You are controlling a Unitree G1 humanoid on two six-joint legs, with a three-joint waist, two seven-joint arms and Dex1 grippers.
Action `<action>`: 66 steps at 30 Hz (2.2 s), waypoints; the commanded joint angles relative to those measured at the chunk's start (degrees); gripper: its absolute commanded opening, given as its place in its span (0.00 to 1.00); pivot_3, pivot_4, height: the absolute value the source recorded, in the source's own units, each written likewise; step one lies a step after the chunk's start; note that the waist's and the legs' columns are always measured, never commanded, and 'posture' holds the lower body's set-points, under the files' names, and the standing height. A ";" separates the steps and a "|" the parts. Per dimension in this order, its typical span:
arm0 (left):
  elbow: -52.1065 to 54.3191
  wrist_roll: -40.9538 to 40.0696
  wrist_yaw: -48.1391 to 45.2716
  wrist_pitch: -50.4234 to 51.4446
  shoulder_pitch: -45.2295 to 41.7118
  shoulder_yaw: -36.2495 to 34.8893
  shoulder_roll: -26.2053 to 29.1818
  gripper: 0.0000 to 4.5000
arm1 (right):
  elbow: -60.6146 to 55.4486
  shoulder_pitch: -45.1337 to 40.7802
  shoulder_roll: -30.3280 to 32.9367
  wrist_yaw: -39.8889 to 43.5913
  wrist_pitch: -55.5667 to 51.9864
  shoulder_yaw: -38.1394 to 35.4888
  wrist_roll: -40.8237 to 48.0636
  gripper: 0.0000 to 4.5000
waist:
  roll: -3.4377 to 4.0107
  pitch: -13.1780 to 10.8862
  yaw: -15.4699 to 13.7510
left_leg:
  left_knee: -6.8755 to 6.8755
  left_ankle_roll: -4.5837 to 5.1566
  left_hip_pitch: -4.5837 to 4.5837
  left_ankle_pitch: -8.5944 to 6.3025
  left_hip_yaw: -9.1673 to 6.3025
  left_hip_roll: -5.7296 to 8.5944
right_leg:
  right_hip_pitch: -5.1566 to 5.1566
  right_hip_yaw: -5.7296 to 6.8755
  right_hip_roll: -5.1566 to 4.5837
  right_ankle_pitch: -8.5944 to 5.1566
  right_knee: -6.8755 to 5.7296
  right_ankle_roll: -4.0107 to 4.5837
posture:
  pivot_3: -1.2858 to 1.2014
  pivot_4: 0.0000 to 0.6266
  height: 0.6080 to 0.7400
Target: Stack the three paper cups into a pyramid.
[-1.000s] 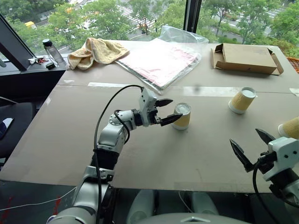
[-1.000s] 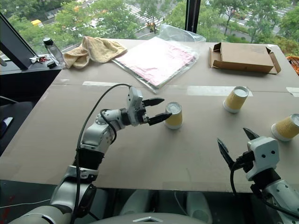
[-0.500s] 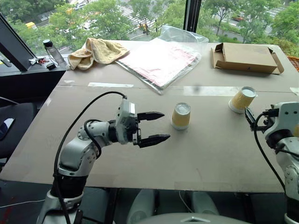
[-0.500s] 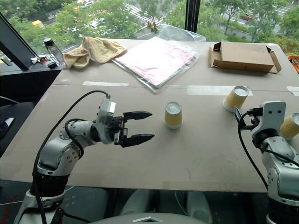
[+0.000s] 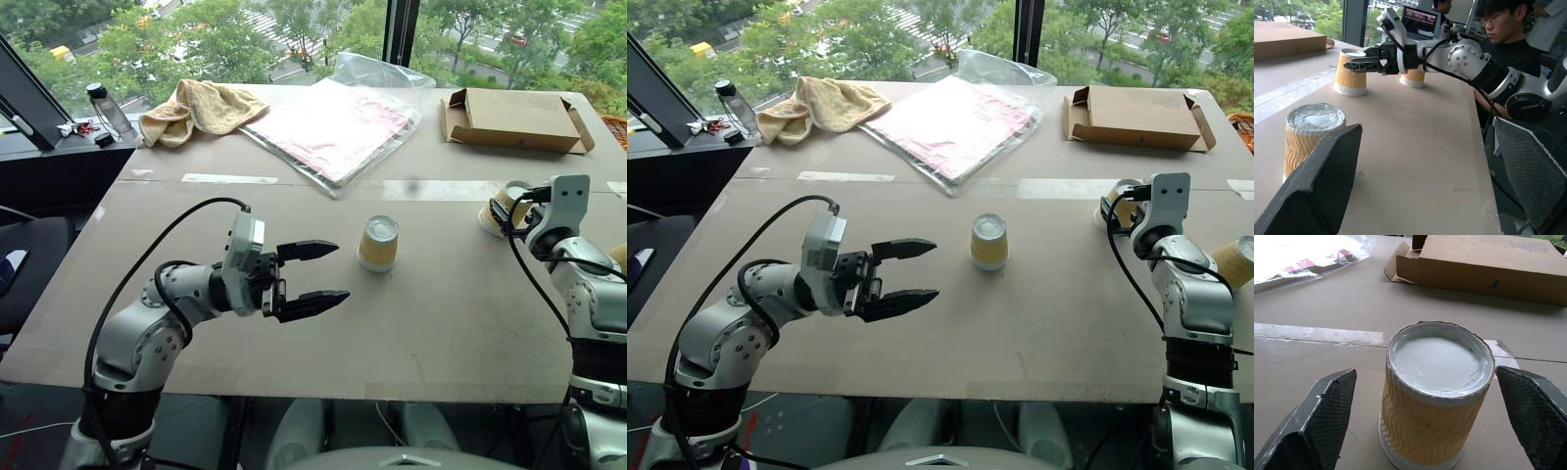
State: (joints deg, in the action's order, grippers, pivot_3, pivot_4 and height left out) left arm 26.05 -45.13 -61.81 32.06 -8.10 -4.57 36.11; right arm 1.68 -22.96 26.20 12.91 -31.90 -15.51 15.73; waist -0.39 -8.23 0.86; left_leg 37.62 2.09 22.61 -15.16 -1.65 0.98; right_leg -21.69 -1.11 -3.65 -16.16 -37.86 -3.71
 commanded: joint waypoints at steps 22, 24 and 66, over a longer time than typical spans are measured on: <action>-6.63 -0.77 -8.19 -9.64 10.93 -12.45 4.61 1.00 | -33.87 19.66 6.22 20.17 1.31 12.68 8.58 0.47 | 0.10 -0.11 -0.09 | -0.13 0.03 0.02 -0.02 -0.08 -0.09 | -0.02 -0.02 -0.24 0.00 0.10 0.02 | 0.52 0.24 1.00; -6.85 -0.91 -9.26 -9.77 11.42 -13.08 5.12 1.00 | -33.06 18.95 5.71 19.61 2.15 14.27 6.82 0.47 | 0.10 -0.11 -0.12 | -0.12 0.02 0.02 -0.02 -0.08 -0.03 | -0.02 0.00 -0.30 0.01 0.10 0.02 | 0.52 0.24 1.00; -11.05 -3.61 -12.83 -5.75 -3.48 -5.91 1.54 1.00 | -30.16 30.17 10.49 2.90 -4.27 -23.63 5.70 0.99 | 0.06 -0.13 -0.46 | -0.16 0.02 0.09 -0.01 -0.19 0.09 | 0.02 0.10 -0.26 0.00 0.15 0.01 | 0.52 0.24 1.00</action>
State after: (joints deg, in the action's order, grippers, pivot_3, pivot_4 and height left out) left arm 13.93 -47.45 -74.64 25.99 -10.70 -10.78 37.83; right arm -30.62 7.19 36.32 18.78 -37.19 -36.41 25.08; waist -0.32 -8.35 0.40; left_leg 37.47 2.11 22.70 -15.17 -1.83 1.12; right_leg -21.68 -0.99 -3.84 -16.16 -37.71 -3.71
